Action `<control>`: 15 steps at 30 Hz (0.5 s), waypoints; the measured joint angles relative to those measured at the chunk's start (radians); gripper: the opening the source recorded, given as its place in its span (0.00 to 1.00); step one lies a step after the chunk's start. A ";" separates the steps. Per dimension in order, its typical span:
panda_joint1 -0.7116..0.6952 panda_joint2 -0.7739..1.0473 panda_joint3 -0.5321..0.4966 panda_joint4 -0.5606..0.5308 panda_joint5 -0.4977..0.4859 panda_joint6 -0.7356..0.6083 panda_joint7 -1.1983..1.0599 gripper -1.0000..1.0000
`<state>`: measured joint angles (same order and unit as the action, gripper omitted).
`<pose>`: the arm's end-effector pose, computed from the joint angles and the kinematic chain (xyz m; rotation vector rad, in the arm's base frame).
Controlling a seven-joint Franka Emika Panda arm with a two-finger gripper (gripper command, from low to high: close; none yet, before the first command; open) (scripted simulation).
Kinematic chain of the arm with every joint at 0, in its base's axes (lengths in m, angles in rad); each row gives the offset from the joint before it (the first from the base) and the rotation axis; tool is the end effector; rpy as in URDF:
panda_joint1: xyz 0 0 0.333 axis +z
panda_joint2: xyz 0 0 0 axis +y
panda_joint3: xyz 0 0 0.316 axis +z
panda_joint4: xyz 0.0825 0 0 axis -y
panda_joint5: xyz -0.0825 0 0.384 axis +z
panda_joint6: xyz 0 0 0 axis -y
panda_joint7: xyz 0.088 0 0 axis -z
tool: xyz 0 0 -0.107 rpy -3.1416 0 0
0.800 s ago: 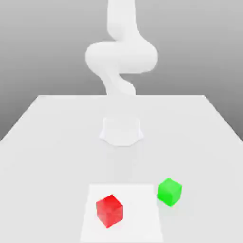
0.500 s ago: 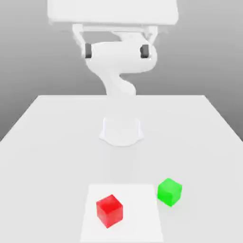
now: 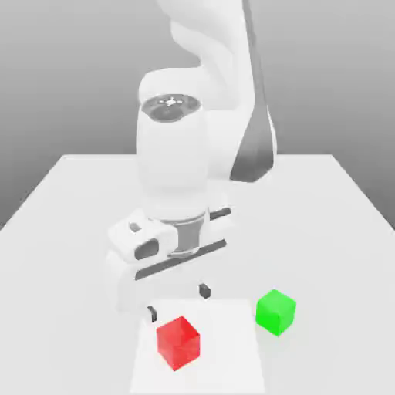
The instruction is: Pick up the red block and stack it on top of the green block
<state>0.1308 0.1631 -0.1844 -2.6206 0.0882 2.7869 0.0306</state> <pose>0.4321 -0.0303 0.1952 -3.1299 0.2577 -0.0112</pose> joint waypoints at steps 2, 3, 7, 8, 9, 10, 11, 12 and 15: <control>-0.021 0.072 0.028 0.009 0.033 0.058 -0.029 0.50; -0.034 0.108 0.045 0.014 0.050 0.088 -0.042 0.50; -0.047 0.139 0.061 0.019 0.063 0.113 -0.052 0.00; -0.047 0.139 0.061 0.019 0.063 0.112 -0.052 0.00; -0.048 0.139 0.061 0.019 0.063 0.112 -0.052 0.00; -0.054 0.155 0.069 0.021 0.069 0.125 -0.056 0.00; -0.050 0.144 0.064 0.019 0.064 0.116 -0.053 0.00; -0.043 0.121 0.054 0.016 0.051 0.097 -0.043 0.00; -0.025 0.023 0.025 0.000 -0.003 0.016 -0.004 0.00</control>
<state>0.1054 0.1861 -0.1593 -2.6206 0.0856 2.8032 0.0268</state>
